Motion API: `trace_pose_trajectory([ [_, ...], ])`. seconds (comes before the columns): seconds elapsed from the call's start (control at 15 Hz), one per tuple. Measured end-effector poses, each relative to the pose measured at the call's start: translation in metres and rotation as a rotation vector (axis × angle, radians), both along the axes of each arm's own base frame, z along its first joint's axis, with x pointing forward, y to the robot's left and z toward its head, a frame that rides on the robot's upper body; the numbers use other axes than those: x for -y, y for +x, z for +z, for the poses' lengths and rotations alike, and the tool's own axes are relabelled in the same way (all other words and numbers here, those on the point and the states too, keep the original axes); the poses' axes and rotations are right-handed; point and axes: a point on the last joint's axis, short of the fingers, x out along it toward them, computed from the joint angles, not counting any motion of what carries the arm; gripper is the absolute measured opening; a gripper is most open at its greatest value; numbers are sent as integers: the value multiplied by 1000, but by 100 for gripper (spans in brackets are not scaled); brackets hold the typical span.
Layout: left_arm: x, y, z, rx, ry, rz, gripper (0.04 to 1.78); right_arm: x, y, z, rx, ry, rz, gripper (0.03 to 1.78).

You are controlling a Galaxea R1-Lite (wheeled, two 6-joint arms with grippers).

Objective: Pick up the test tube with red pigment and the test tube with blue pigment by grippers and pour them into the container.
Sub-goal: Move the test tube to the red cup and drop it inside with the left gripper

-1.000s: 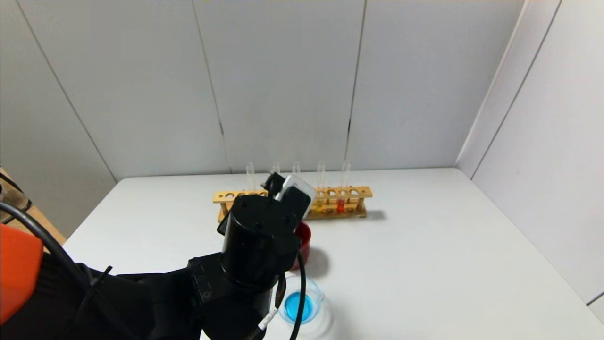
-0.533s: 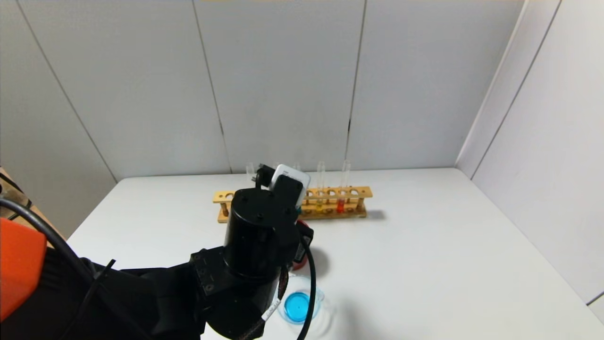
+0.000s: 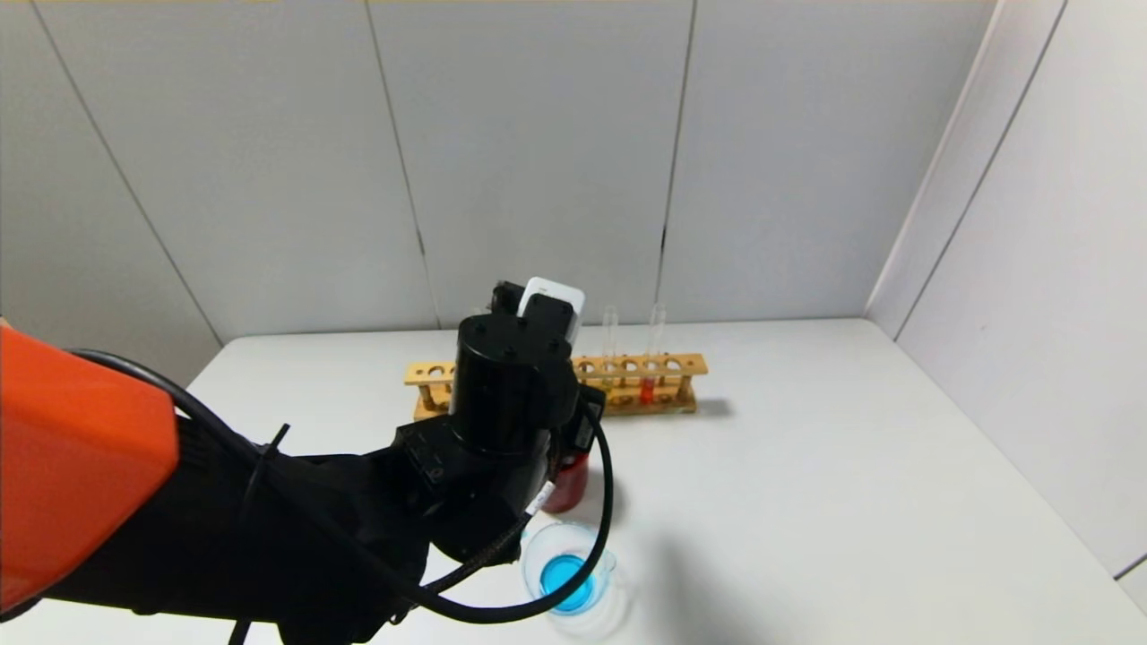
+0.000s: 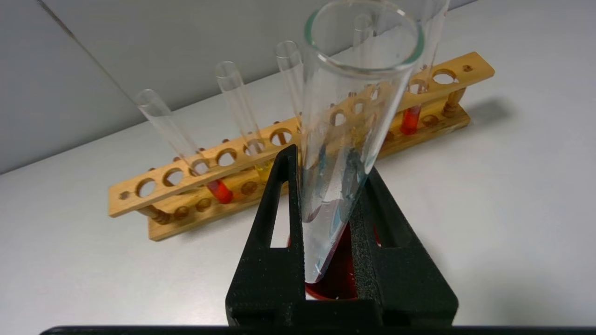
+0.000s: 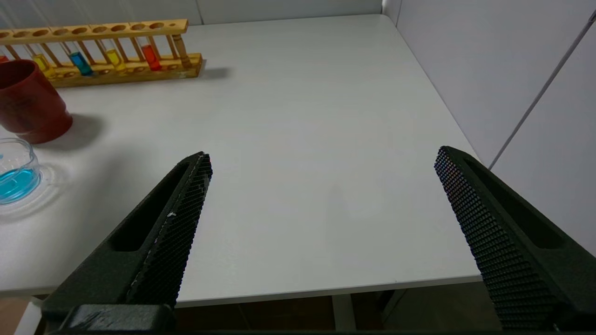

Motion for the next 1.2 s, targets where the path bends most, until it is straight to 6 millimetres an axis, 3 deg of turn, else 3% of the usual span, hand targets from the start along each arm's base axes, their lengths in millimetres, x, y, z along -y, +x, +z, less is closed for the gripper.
trace_pose_trajectory([
  [0.6, 26, 21, -35, -35, 25, -17, 33, 0, 0, 0, 0, 0, 0, 175],
  [1.0, 29, 27, -52, -65, 49, -27, 33, 0, 0, 0, 0, 0, 0, 175],
  [1.2, 29, 29, -57, -73, 46, -23, 41, 0, 0, 0, 0, 0, 0, 175],
])
